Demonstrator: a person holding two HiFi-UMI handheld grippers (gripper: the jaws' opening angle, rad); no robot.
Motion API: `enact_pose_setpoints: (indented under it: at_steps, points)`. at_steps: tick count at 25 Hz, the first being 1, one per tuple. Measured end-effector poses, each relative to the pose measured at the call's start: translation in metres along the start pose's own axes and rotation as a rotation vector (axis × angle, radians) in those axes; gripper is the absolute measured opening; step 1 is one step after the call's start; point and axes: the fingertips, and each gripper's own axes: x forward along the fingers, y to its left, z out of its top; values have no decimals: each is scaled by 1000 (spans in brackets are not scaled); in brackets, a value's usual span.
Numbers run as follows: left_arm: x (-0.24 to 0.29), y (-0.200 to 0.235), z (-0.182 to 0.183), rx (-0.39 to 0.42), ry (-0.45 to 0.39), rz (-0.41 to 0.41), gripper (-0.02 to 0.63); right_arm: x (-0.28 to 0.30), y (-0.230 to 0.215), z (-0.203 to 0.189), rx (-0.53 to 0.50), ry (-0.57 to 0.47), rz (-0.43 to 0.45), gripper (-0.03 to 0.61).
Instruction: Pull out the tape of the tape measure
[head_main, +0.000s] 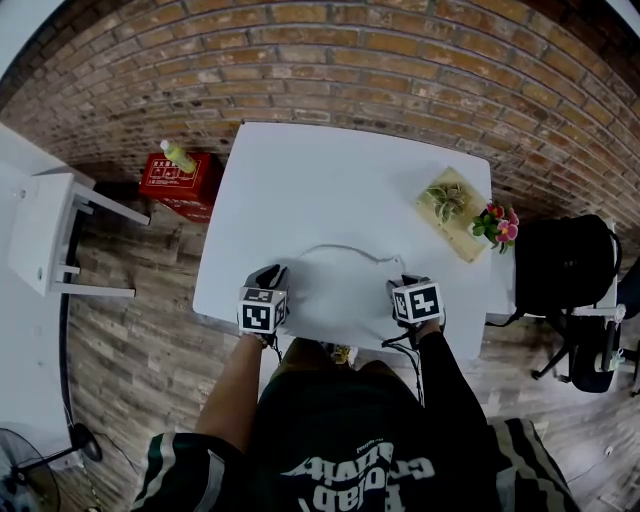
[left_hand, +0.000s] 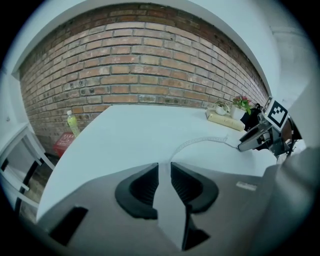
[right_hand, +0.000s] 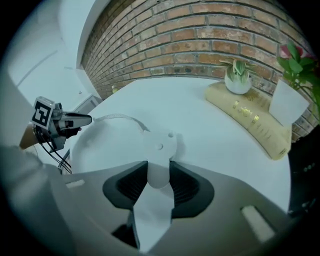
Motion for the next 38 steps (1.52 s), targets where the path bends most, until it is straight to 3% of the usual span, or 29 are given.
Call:
enact_pose_setpoints:
  at_steps: [7,8,9,14,24,38]
  points:
    - [0,1,-10,-7,14,1,92,0,0,0,-18,-23,-25,158]
    - [-1,0,-9,-7,10,0,92,-1,0,1,-16,-35,-26,189]
    - [-2,0,-6,-7,5,-1,92,-3,-1,3,-16,-52,-26,221]
    - [-12,0,19,-6,-53,-3,94,-19,-1,30,-13,-207,-19,238]
    - [-64,-6,119,82,-277,39,95,-97,9,122,-73,-554,-26,222]
    - [-167,-43,267,245,-617,39,100,-214,38,212,-240,-863,-60,222]
